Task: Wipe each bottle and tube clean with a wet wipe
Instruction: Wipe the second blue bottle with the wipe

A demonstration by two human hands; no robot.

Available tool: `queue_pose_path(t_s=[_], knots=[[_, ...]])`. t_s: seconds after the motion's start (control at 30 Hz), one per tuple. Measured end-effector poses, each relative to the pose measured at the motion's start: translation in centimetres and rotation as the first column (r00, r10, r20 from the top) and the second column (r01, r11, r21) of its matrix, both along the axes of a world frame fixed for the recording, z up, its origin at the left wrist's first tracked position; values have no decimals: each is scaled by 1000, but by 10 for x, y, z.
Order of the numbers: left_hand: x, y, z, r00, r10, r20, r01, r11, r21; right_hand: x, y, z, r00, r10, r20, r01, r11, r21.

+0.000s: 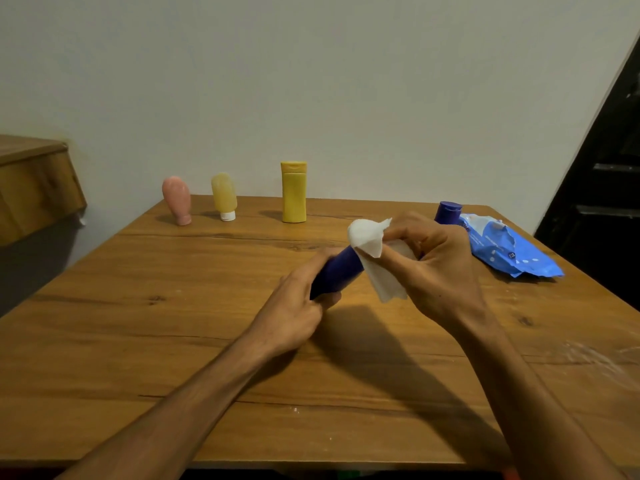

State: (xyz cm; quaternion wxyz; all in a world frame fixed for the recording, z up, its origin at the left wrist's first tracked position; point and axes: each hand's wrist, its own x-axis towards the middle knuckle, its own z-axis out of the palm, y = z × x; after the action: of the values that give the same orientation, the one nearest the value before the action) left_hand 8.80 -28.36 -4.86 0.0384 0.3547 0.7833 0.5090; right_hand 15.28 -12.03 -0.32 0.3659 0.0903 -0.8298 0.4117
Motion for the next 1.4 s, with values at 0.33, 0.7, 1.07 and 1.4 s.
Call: queue_pose_path(t_s=[0.33,0.7,1.07,1.4], knots=[[-4,5,-1,997,73,-13,-72,997,42,-7,13,-6,959,-248,-137,246,969,-33],[6,7,-3,970,128,-206,-149,985,-91,-9,-15,-25,893,-260,-366,394,847,358],[7,7,-2,983,148,-112,-147,989,20,-12,-15,-28,879,-203,-431,379,847,373],[-14,1,-1,890,-172,422,13,935,355,-16,5,-23,989,-116,-93,85,956,-282]])
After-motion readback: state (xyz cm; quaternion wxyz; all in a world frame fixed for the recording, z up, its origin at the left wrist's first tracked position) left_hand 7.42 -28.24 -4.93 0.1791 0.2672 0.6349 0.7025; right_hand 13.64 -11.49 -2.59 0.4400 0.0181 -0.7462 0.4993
